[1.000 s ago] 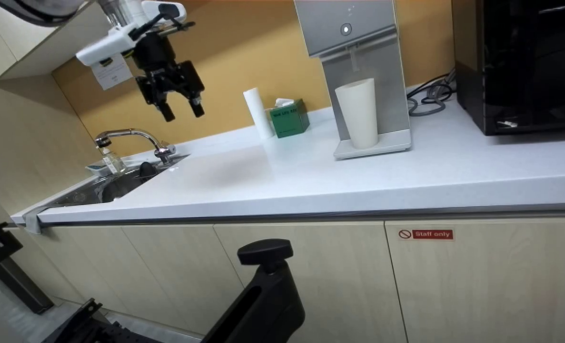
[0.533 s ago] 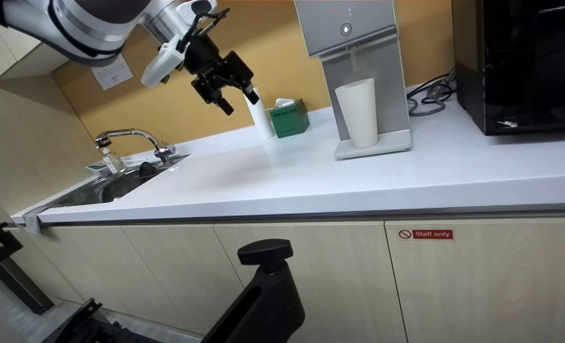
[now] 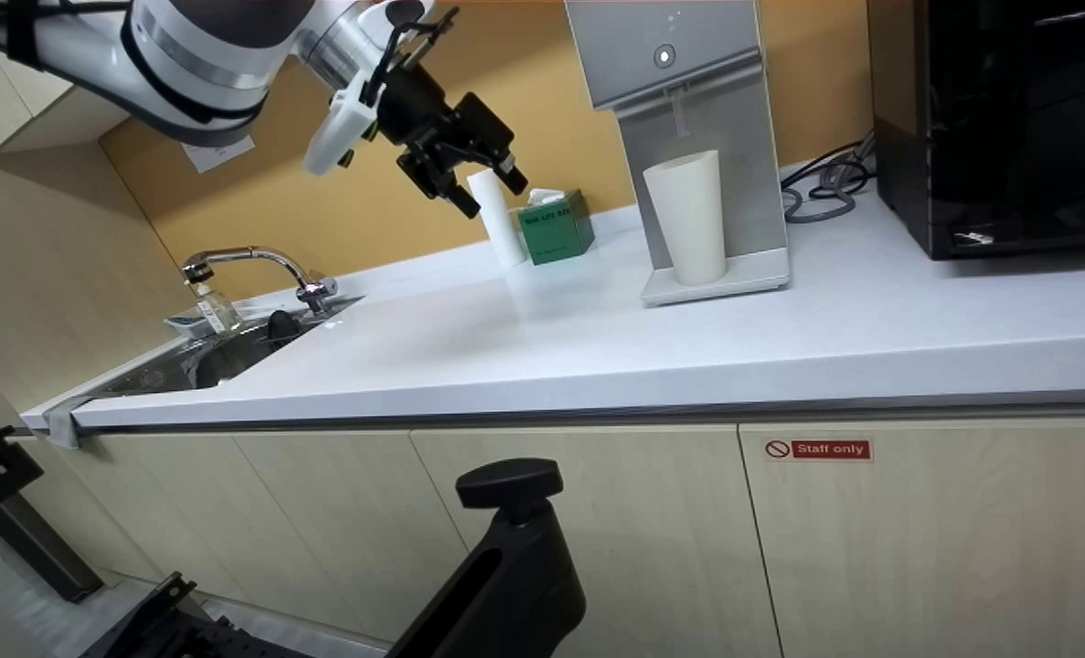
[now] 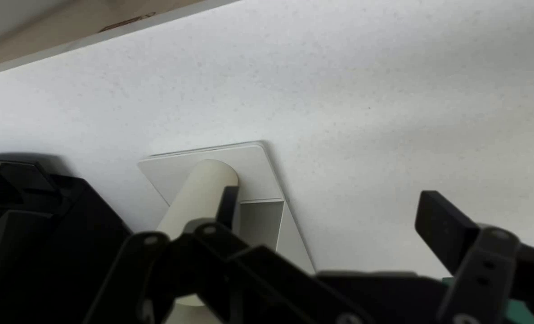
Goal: Put the white cup on the counter.
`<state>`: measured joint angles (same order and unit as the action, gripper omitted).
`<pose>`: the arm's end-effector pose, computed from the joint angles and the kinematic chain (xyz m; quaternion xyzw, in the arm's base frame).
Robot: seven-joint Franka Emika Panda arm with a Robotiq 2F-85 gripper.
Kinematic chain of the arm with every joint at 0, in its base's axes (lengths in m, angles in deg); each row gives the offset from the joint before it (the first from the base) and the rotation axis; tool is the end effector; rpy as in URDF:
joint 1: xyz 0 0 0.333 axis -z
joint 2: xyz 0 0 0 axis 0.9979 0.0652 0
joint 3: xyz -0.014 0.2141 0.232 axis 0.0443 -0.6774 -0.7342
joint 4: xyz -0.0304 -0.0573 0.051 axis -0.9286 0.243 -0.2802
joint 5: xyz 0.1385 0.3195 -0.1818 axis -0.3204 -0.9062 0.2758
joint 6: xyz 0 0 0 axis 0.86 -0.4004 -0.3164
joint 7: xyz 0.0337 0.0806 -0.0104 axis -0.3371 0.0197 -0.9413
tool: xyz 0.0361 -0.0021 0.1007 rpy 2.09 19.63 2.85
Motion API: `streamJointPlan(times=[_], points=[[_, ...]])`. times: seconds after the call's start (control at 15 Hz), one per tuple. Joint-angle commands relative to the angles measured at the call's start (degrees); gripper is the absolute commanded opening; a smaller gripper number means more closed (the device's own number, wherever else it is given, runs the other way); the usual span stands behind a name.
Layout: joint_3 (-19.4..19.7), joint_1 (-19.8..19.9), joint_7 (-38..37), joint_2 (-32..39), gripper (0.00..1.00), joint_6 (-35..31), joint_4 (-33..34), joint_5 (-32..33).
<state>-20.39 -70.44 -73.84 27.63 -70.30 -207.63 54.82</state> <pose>0.4545 -0.1563 0.4394 0.9632 -0.1332 0.2024 0.1164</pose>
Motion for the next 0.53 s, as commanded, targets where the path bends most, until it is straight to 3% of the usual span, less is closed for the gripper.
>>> streamJointPlan(times=[0.0, 0.33, 0.47], points=[[-1.63, 3.86, -12.60, 1.41, 1.00, -2.26, 0.95, 5.40], [-3.11, 9.85, -30.83, 3.74, 1.00, -4.13, 1.59, 15.66], [-5.57, 14.02, -38.39, 4.94, 1.00, -4.57, 2.17, 19.80]])
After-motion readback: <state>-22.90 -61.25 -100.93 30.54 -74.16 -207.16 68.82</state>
